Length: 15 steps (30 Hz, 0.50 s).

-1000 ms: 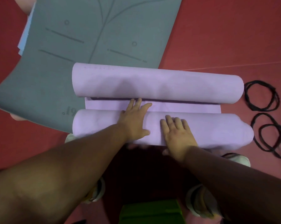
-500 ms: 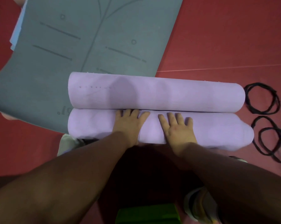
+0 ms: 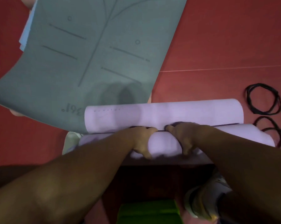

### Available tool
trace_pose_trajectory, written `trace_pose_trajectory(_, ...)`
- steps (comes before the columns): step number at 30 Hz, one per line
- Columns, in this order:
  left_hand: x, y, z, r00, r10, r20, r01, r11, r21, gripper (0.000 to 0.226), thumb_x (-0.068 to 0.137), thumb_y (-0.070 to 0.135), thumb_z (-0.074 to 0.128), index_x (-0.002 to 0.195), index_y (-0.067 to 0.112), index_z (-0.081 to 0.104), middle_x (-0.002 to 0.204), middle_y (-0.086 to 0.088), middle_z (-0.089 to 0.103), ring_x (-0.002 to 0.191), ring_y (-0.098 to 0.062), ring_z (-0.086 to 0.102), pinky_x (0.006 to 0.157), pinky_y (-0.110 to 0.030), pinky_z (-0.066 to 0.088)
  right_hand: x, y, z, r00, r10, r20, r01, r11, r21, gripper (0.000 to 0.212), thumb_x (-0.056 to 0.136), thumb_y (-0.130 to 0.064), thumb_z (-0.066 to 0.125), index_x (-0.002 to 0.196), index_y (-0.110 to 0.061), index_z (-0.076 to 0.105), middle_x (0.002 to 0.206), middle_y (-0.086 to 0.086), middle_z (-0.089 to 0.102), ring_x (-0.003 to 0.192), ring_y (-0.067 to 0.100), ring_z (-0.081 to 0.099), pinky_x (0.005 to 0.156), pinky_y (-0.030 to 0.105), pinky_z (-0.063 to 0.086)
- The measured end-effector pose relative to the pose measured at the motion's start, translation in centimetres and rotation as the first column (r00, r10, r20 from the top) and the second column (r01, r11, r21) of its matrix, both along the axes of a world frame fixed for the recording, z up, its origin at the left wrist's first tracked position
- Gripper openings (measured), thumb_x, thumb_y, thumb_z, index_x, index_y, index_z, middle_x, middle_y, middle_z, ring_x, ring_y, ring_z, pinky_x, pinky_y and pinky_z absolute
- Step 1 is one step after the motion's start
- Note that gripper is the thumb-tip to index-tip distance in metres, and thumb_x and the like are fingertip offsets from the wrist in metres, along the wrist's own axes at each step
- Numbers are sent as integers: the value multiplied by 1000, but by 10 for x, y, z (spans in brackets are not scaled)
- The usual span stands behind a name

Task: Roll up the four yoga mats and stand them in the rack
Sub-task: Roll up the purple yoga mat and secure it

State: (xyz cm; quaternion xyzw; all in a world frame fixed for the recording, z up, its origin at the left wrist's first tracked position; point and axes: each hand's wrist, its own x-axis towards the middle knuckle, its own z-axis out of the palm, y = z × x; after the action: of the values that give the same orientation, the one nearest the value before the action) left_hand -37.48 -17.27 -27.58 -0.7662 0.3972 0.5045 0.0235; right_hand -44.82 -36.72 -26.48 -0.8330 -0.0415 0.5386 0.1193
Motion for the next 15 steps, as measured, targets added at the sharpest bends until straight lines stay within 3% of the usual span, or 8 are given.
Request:
trace_pose_trajectory(4,3,0,-1,980,196,-33,-197,980,-38,106,74,78,63,159,29,25,162,-5,34,145,-26,39,118,-41,33,-5,-3,-5,996,-71,59,70,997,10,129,53,-27,96,156,-24,18,152,14,36,137,34,40,109,39,43)
trace_pose_trajectory(6,5,-7,5,974,213,74,-202,971,-131,97,80,74,54,160,29,23,162,-10,32,146,-30,36,120,-42,29,-12,2,-5,993,0,118,17,990,-137,126,57,-33,92,157,-33,14,160,23,10,146,47,15,117,52,31)
trace_pose_trajectory(8,12,-16,13,967,96,237,-55,983,-174,92,84,69,51,161,32,18,164,-14,23,147,-33,32,120,-45,25,-18,6,-6,991,50,124,-14,961,-275,130,62,-37,90,157,-43,2,157,29,-30,146,52,-21,119,62,11)
trace_pose_trajectory(9,16,-19,19,952,44,304,7,986,-164,89,86,66,52,161,32,16,166,-15,18,148,-33,31,120,-47,23,-18,7,-6,989,56,138,-11,952,-306,132,62,-39,90,157,-46,-1,153,28,-38,144,50,-29,118,65,7)
trace_pose_trajectory(12,22,-15,21,882,-65,466,136,983,-122,84,87,59,57,158,29,23,167,-14,12,143,-35,35,120,-50,21,-15,11,-1,982,39,184,28,936,-350,129,63,-44,91,157,-45,3,156,26,-36,147,47,-25,117,66,12)
trace_pose_trajectory(15,-3,7,11,843,-81,531,195,967,-161,67,84,49,59,143,20,47,155,-19,32,132,-40,40,115,-49,27,-15,18,8,952,61,299,72,908,-412,119,60,-45,91,152,-38,16,158,24,-2,146,42,13,108,54,31)
